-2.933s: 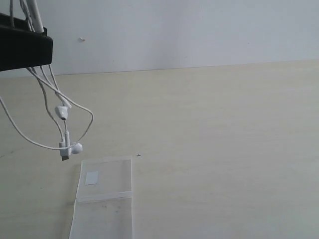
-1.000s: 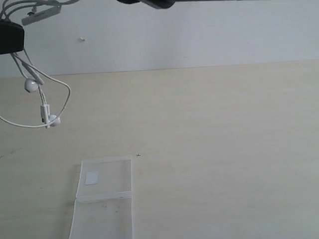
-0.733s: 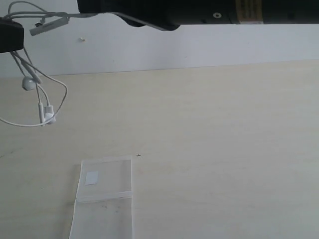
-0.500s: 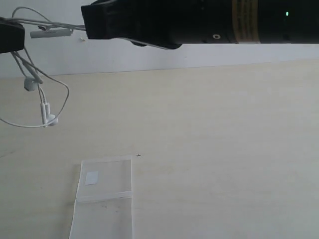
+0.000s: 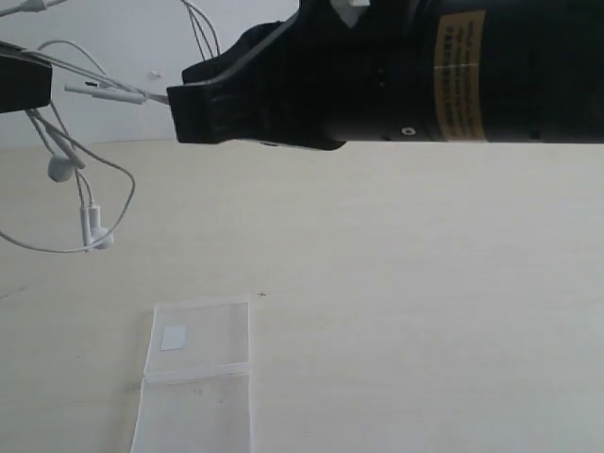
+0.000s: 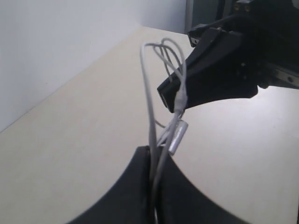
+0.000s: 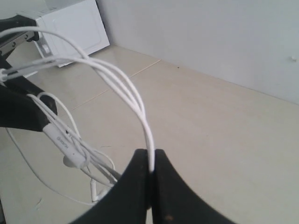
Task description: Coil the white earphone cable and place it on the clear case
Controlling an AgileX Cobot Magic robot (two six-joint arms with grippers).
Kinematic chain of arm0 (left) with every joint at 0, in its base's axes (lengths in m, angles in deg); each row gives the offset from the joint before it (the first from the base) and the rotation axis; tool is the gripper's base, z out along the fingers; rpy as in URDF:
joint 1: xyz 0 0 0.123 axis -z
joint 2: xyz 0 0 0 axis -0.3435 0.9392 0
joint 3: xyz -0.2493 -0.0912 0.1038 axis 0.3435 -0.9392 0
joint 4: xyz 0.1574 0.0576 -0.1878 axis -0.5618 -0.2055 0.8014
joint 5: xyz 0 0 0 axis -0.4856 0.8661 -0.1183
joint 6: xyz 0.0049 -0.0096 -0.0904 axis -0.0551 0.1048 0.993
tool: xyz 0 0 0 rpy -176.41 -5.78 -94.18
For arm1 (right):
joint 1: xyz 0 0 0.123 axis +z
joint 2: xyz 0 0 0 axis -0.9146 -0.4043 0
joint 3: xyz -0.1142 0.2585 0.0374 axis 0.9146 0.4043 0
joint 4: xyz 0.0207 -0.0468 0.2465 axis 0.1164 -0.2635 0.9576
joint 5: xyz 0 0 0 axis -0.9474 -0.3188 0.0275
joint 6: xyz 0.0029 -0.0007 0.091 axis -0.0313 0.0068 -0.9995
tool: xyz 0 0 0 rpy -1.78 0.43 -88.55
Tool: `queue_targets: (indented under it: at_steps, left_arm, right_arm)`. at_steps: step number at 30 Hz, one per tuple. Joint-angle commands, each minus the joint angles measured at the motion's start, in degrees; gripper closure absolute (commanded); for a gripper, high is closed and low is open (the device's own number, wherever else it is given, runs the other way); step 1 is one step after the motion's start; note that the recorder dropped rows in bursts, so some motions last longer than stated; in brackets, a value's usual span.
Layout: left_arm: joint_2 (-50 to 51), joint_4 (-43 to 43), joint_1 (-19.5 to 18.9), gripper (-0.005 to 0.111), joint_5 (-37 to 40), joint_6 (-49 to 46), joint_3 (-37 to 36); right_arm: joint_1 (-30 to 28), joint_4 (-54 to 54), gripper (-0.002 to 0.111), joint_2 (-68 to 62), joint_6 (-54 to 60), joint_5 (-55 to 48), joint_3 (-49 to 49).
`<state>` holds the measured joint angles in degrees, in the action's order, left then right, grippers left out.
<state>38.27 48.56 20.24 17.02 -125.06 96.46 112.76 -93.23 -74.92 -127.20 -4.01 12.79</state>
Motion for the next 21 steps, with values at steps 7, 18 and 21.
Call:
queue_targets:
  at_steps: [7,18,21]
  left_arm:
    - [-1.2,1.4,-0.2,0.107,-2.6,0.6,0.3]
    - [-1.2,1.8,-0.2,0.107,-2.6,0.6,0.3]
    - [-1.2,1.8,-0.2,0.107,-2.6,0.6,0.3]
  right_arm:
    - [-0.7,-1.2,0.108,-0.1,0.6,-5.8,4.0]
    - [-0.7,-1.2,0.049,-0.1,3.8,-4.5,4.0]
    - [-0.7,-1.2,0.044,-0.1,4.7,-4.7,4.0]
